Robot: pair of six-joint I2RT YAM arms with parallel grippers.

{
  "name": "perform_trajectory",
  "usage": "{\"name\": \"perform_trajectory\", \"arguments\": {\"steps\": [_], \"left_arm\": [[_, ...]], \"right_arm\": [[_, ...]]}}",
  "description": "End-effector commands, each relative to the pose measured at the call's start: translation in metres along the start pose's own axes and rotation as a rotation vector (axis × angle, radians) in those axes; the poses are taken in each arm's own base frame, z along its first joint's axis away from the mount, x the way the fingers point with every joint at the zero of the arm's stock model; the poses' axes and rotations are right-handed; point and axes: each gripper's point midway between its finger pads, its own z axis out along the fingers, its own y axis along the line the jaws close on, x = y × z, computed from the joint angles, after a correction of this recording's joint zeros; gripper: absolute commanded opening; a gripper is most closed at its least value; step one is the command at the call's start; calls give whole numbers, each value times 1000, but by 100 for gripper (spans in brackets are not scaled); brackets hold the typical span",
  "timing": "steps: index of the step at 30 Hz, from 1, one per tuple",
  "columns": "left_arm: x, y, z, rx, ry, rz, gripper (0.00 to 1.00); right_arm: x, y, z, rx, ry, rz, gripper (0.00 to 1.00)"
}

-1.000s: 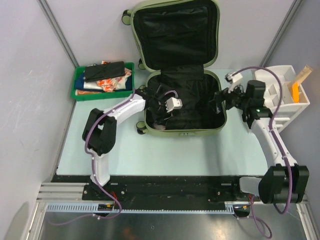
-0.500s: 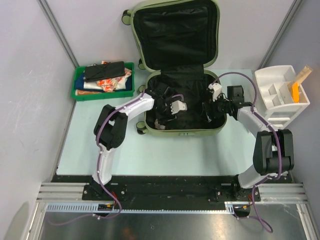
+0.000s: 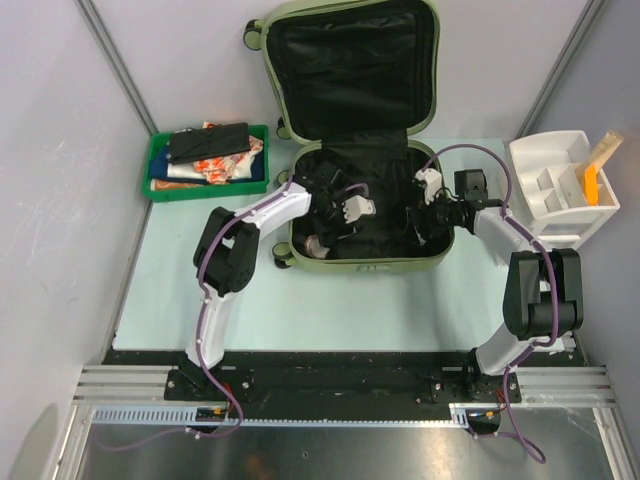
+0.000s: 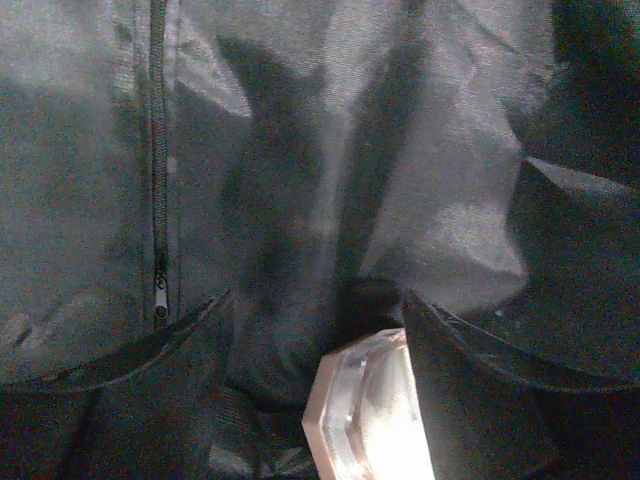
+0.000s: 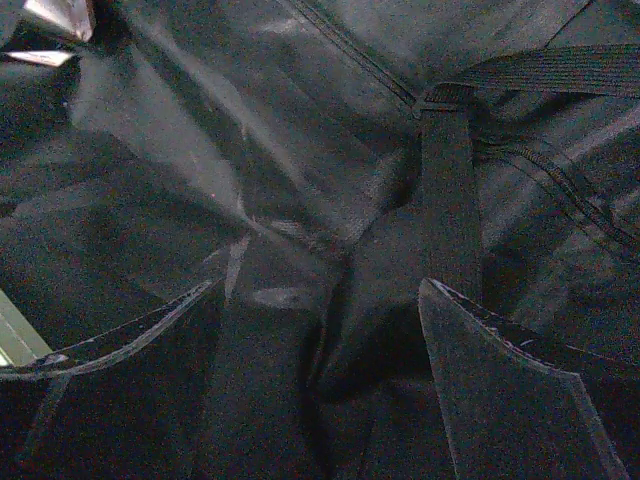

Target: Open, take out, and arrange the luggage

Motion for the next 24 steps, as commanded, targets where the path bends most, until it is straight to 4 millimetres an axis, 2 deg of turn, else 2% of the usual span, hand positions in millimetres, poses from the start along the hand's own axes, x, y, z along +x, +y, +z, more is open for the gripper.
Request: {"name": "perform_trajectory", "arguments": {"steps": [1,4,7,11,12,17,20,24], "left_arm": [[-28,-3,-50,-36,-65,50,81],[-26,-10,-66,-43,-61,53,90],[-19,-14,-72,-44,-31,49,94],[2,-16,-66,-47,50,31,96],[5,-14,-64,-52,65,27,99],[27,-3,-45,-76,154,-47,98],[32,-6,-39,-60,167,-59,92],[25,-8,-38,-43,137,-67,70]], "right_arm": [[-4,-13,-7,18,1,-13,82],[-4,-14,-10,16,-4,-10,82],[-4,-14,-12,12,-9,-14,82],[-7,-16,-13,13,-21,-20,82],[-7,-16,-13,15,-23,-17,82],[-9,-15,-15,14,-31,-13,82],[-10,-15,-16,16,-31,-12,82],[-12,-16,-19,22,-40,-17,82]]}}
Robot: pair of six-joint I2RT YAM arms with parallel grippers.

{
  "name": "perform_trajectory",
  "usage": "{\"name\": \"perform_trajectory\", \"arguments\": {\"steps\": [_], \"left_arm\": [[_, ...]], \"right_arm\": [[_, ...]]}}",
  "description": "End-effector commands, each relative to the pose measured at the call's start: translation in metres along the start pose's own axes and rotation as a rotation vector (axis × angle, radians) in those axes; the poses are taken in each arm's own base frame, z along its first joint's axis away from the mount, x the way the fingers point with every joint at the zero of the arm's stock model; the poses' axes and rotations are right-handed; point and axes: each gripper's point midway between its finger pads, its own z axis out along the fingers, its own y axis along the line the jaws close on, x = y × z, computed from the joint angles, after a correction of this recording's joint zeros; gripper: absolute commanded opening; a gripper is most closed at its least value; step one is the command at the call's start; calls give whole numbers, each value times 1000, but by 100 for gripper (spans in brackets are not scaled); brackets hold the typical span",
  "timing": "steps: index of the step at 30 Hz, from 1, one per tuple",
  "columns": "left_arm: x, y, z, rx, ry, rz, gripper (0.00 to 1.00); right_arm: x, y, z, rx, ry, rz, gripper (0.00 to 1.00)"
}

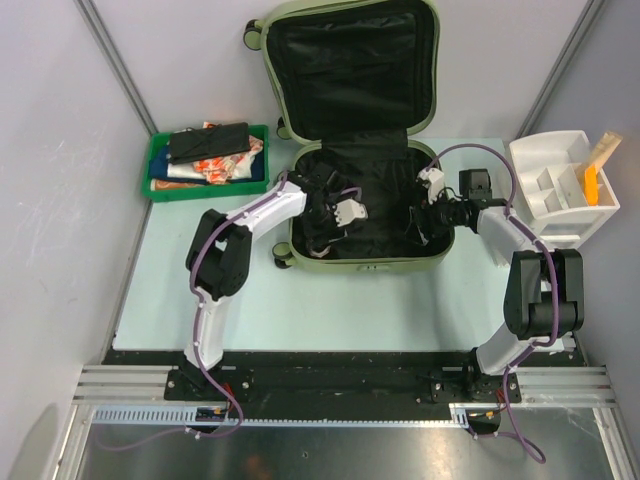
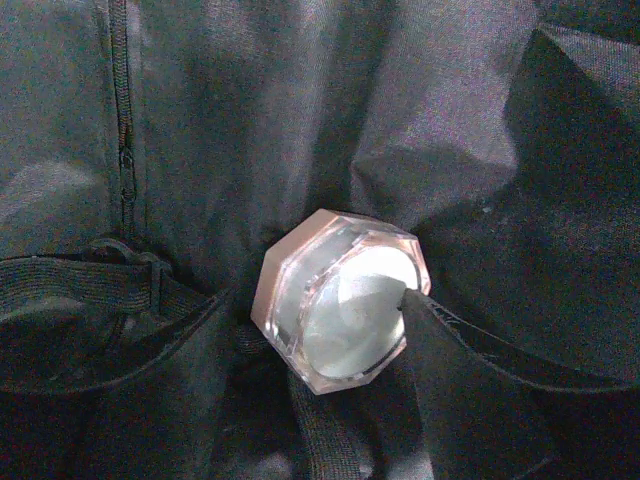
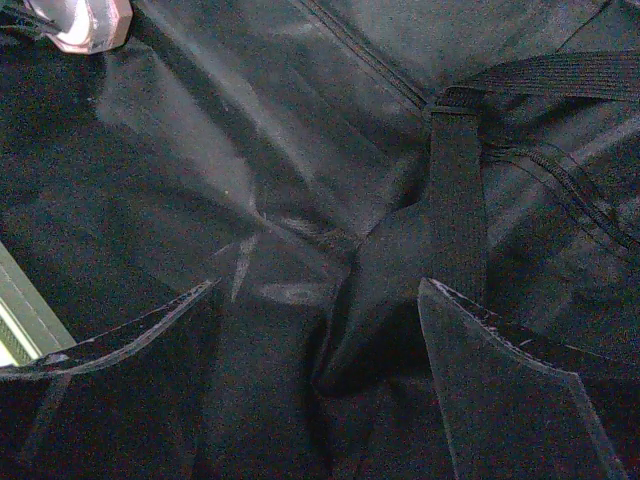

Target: Open, take out, and arrange the luggage

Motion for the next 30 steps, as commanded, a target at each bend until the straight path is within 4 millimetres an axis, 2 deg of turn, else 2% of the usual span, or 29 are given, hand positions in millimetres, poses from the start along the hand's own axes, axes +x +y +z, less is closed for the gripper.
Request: {"name": "perform_trajectory", "arguments": {"steps": [1,4,8,9,12,14,19,22,24,25,26,28,30], "left_arm": [[-7,1,-7,0,-28,-24,67],[-21,4,-18,-4,-81,-32,54],[-42,8,-44,-23,-169,-16,33],[-47,9,-53,-28,-195,-9,22],[-59,10,-72,-44,-247,16,2],[-68,13,-87,-58,-292,33,0],[-70,11,-93,-61,-308,82,0],[-79,18,-109,-97,-351,78,0],[-91,19,-123,-102,-409,74,0],[-101,24,-135,-124,-444,82,0],[-107,24,-141,-124,-466,89,0],[-123,24,-161,-127,-536,113,0],[-134,17,-176,-107,-596,137,0]], "right_arm": [[-13,-16,-14,66,-24,-13,82],[-16,-15,-15,65,-31,-15,82],[-23,-13,-19,70,-52,-19,82],[-24,-12,-20,69,-55,-18,82],[-33,-9,-24,66,-86,-14,82],[-40,-6,-26,58,-112,-18,82],[-49,-3,-27,50,-142,-8,82],[-56,0,-29,44,-169,2,83],[-69,4,-34,29,-213,-13,86],[-76,11,-35,-7,-240,-23,95],[-85,17,-36,-32,-273,-38,99],[-100,36,-40,-114,-329,-85,100],[-119,45,-42,-149,-393,-127,100]]}}
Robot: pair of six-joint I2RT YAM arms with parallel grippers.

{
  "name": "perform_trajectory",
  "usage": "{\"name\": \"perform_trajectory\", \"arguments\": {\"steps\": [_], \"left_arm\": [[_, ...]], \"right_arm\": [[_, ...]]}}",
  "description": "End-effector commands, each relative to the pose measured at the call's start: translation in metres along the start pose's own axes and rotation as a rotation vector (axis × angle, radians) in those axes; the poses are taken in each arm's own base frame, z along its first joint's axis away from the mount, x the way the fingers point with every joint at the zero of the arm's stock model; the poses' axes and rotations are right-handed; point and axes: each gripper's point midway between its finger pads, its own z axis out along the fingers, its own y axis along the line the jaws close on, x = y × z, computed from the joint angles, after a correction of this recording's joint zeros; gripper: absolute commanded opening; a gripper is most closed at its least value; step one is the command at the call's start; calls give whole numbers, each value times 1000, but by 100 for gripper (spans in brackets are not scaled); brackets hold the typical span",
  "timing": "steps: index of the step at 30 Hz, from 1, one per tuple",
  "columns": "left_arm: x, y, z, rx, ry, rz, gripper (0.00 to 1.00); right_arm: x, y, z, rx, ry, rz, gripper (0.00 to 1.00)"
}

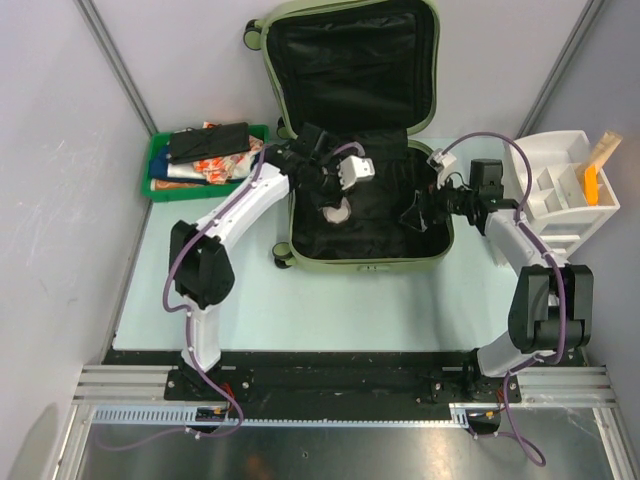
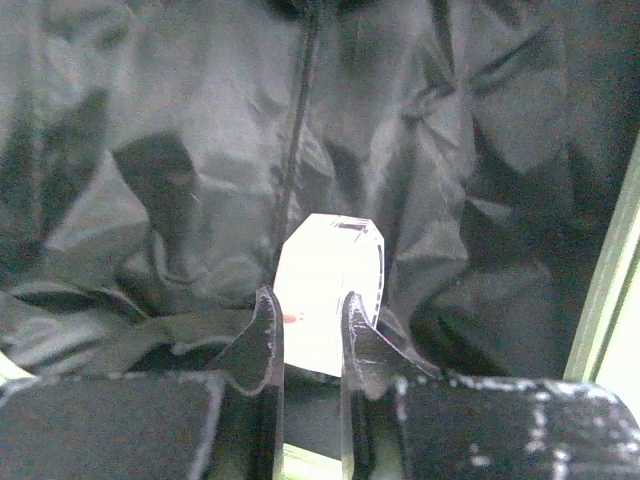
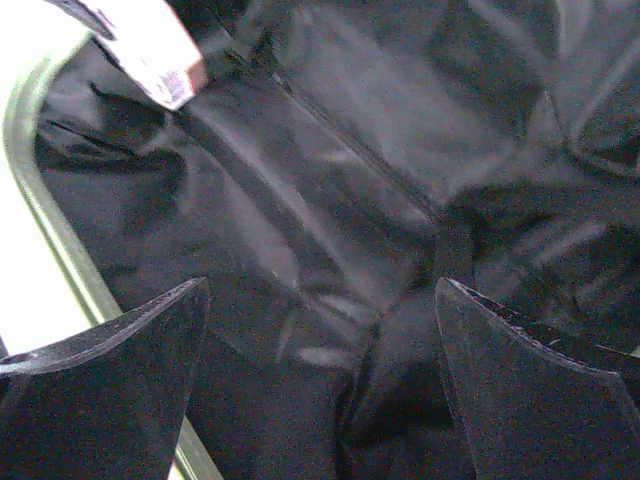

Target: Open, take out, and arrange the luggage

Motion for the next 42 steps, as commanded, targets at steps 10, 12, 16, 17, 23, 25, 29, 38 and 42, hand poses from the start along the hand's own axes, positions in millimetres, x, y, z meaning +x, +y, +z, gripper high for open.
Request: {"name": "perform_trajectory", "arguments": {"steps": [10,12,16,17,23,25,29,38,42], "left_arm": [[-122,-19,-100,18,-429,192,0],[-125,-24,-103,30,-446,209,0],[-132,-36,-108,48,-466,229,0],[-133,-38,-110,52,-473,231,0],[-141,-42,-111,62,-494,241,0],[-145,-44,-112,69,-506,247,0],[-150,-45,-111,72,-516,251,0],[-152,-26,-105,5,-484,159,64],[-155,0,-111,-71,-480,42,97]], "right_arm": [[-108,96,20,-287,-339,-447,100],[-110,99,23,-297,-351,-459,100],[-120,107,23,-329,-390,-450,98],[-121,110,23,-340,-394,-452,97],[-125,123,16,-382,-413,-503,82],[-128,125,13,-387,-426,-517,75],[-130,128,8,-409,-434,-520,61],[-146,109,-9,-292,-466,-507,12],[-154,72,-22,-45,-446,-517,0]]}}
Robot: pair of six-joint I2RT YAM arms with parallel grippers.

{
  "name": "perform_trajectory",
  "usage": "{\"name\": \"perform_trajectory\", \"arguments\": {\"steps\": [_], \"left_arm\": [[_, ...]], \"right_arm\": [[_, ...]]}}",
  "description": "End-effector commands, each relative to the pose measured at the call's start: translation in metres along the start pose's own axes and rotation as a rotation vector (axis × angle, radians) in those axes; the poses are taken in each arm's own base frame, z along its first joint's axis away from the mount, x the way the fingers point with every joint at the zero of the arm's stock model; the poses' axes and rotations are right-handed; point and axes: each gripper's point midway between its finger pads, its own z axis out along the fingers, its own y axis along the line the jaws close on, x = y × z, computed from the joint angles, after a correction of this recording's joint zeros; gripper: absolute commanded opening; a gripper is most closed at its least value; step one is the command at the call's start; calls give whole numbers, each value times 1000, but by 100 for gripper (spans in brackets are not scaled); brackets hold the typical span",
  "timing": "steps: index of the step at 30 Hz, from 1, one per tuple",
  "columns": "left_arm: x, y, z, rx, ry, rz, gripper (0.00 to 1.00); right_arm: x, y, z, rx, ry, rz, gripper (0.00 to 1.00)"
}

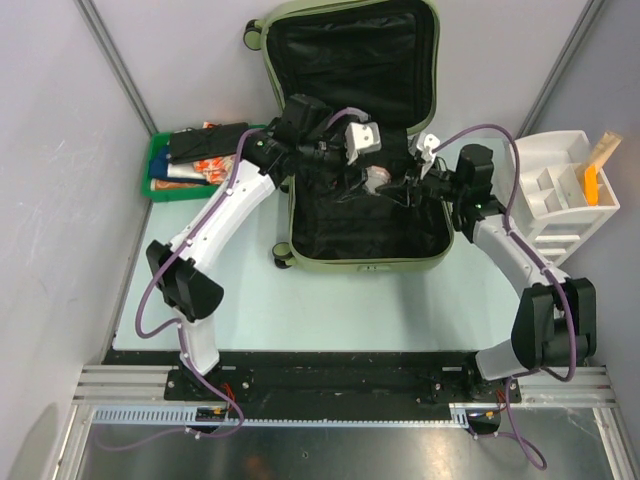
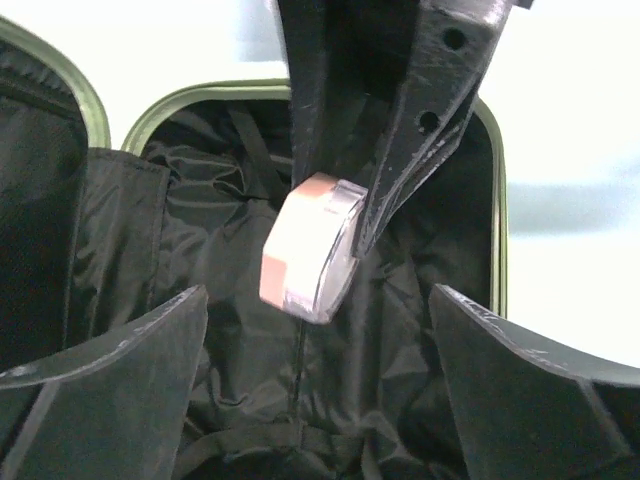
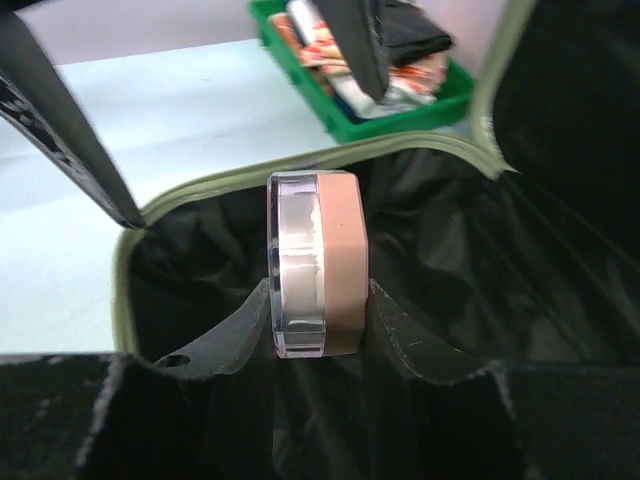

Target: Open, take out, and arrange the luggage

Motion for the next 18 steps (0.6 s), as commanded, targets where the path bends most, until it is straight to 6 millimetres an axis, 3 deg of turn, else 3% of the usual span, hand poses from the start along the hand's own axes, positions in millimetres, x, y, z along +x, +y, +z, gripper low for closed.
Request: {"name": "perform_trajectory", "arguments": {"steps": [1,3,4,6,7,9,10,15,18], "left_arm": [[-25,31,-17,-132,-46,-114,100],[-27,45,-21,-167,-59,-147,100],[-26,49,-22,-177,-62,-178,100],[-22,57,-23,-193,-64,-214,100],[-19,60,-23,-197,-61,-228,100],[-15,61,-22,-195,-58,-247,100],[-14,60,-21,-188,-59,-256,100],[-11,55,-15,-156,-61,-289,100],[-7,55,-14,-156,-53,-290,100]], "right_arm": [[-34,-41,-29,272,25,-134,0],[-34,-59,-48,417,74,-142,0],[-32,-79,-62,552,123,-172,0],[-36,-88,-73,668,188,-223,0],[-37,-106,-94,826,256,-270,0],[-42,-113,-99,922,308,-327,0],[-41,-125,-122,1071,390,-349,0],[-47,-144,-153,1214,544,-519,0],[-48,-162,-188,1344,654,-592,0]]}}
